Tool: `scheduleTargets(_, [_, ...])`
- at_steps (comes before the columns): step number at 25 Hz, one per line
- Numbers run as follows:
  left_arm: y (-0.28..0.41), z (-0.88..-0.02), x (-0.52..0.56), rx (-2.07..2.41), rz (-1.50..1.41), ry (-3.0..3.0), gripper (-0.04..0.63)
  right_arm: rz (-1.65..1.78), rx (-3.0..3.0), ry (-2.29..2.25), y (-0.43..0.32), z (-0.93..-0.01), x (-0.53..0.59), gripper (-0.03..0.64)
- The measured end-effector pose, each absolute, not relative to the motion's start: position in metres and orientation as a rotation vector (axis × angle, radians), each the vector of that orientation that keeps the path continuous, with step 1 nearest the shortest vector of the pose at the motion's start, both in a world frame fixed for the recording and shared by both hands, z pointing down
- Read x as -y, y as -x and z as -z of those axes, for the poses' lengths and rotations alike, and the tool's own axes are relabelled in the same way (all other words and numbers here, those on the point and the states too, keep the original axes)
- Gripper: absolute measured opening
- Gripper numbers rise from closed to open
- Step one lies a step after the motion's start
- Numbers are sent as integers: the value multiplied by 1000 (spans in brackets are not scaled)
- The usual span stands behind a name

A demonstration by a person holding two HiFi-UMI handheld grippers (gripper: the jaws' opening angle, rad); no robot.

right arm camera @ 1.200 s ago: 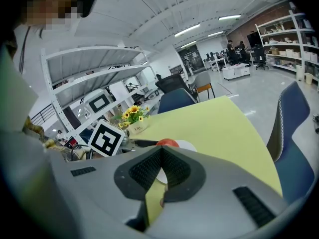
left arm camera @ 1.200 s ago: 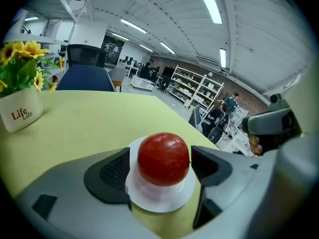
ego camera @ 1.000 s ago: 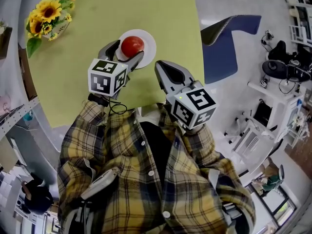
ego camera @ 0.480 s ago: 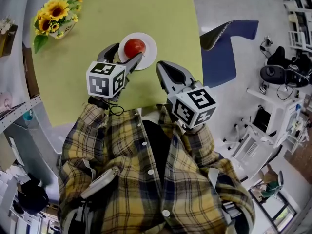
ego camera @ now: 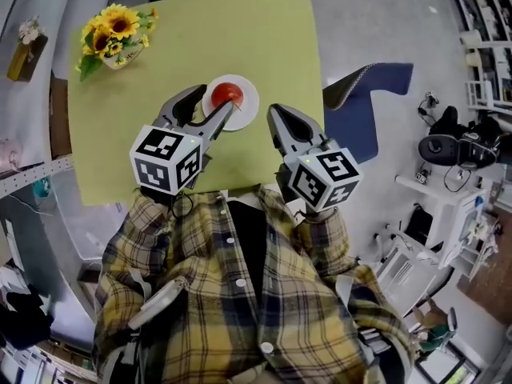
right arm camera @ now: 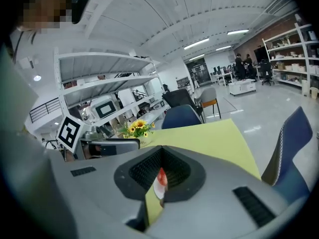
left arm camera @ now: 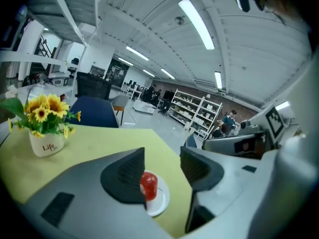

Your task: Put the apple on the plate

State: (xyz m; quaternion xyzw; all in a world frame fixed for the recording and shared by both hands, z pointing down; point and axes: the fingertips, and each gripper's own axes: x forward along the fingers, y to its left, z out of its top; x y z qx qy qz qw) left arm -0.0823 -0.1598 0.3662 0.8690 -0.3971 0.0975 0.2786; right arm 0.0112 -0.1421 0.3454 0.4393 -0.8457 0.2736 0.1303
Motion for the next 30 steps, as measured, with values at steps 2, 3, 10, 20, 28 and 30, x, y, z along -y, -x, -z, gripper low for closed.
scheduleTargets(2, [86, -337, 155, 1057, -186, -2375, 175, -768, 2471, -1279, -6, -333, 143, -3])
scheduleTargets(3, [88, -325, 153, 1056, -145, -2389, 145, -744, 2480, -1274, -3, -326, 144, -3])
scheduleTargets(10, [101, -277, 139, 1102, -7, -2427, 48, -503, 2565, -1199, 21, -282, 144, -3])
scheduleTargets(20, [95, -279, 116, 1014, 18, -2424, 8, -454, 2597, -1110, 34, -276, 139, -3])
scheduleTargets(28, [87, -276, 115, 1040, -43, -2475, 8, -454, 2601, -1095, 32, -277, 138, -3])
scheduleTargets(30, [86, -276, 115, 1043, -31, -2465, 8, -452, 2598, -1085, 32, -278, 137, -3])
